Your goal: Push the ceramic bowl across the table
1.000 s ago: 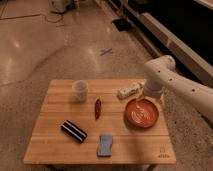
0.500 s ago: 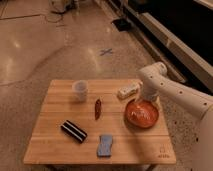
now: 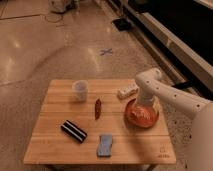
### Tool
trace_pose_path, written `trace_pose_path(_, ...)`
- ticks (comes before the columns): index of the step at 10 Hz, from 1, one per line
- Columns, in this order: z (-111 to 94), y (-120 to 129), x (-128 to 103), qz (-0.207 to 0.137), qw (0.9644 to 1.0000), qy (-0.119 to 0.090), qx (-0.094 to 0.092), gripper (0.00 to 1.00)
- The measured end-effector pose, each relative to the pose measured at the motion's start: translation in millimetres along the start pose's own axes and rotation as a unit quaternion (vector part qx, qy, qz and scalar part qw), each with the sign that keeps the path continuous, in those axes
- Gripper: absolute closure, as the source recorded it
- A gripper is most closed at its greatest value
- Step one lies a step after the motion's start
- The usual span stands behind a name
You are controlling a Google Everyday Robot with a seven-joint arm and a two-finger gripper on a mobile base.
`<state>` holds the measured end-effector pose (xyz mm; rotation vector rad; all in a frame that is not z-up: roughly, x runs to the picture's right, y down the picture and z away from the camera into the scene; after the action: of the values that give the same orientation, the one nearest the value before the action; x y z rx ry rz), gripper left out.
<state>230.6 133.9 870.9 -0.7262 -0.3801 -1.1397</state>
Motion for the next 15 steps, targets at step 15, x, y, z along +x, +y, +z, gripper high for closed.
trace_pose_path(15,3.7,-100.3,-46.5,-0.118,0.9923,-0.03,0.021,0.2)
